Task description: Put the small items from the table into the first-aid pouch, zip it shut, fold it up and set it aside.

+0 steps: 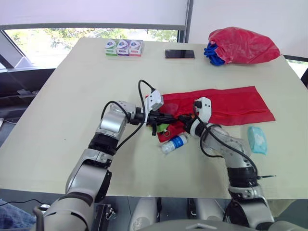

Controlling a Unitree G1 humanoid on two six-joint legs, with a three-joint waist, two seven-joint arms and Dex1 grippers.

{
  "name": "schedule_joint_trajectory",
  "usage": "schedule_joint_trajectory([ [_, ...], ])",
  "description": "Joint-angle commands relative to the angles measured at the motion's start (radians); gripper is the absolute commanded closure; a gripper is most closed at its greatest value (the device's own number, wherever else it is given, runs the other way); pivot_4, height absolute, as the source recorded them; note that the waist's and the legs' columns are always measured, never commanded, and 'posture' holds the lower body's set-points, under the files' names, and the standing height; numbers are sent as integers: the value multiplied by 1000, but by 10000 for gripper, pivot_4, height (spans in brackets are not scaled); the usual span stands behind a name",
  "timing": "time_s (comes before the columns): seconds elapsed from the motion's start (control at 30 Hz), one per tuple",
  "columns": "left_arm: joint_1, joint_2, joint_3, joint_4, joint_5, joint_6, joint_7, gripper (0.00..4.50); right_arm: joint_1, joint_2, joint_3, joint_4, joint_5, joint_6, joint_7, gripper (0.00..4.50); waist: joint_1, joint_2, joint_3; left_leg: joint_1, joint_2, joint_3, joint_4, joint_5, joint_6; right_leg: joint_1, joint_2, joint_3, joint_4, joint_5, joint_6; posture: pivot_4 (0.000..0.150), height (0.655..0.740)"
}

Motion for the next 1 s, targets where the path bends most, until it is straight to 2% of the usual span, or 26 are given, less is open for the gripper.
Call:
schedule_joint_trajectory([
  [0.03,-33,38,26,43,9,-44,-9,45000,59,-149,16,-206,-32,-53,159,42617,0,0,0,0,0,0,0,0,0,0,0,0,0,0,0,1500,7400],
  [0.23,-50,100,45,139,42,-119,6,45000,268,-361,-78,-451,-83,-216,336,42617,1,0,0,0,0,-1,0,0,0,0,1,-1,0,0,0,1500,7400],
  [0.4,-63,140,77,221,54,-168,42,45000,480,-504,-268,-506,-138,-385,497,42617,3,-1,0,1,1,0,0,0,0,0,1,0,0,0,1,1500,7400],
  [0.5,-75,163,99,272,59,-184,68,45000,593,-546,-432,-474,-121,-462,591,35036,6,-1,0,1,0,0,1,0,0,1,1,0,0,0,1,1500,7400],
  [0.53,-74,172,102,284,62,-190,75,45000,625,-549,-489,-472,-95,-472,617,29325,6,-2,0,1,0,0,2,0,0,1,1,0,0,0,1,1500,7400],
  [0.63,-65,198,114,299,64,-199,74,45000,710,-555,-615,-471,-41,-494,688,18358,4,-2,0,2,1,1,2,0,0,1,1,0,1,0,1,1500,7400],
  [0.77,-45,234,129,295,58,-185,62,45000,786,-550,-726,-467,23,-503,746,497,2,-2,0,2,2,1,1,0,0,1,2,0,1,0,0,1500,7400],
  [0.87,-37,254,130,298,72,-188,70,45000,803,-551,-748,-471,71,-496,770,497,2,-2,0,3,3,2,1,0,0,1,2,1,1,0,0,1500,7400],
  [1.0,-33,274,139,278,53,-150,27,32399,804,-560,-748,-474,108,-488,783,0,6,-2,0,3,3,2,1,0,0,1,2,1,1,0,0,1500,7400],
])
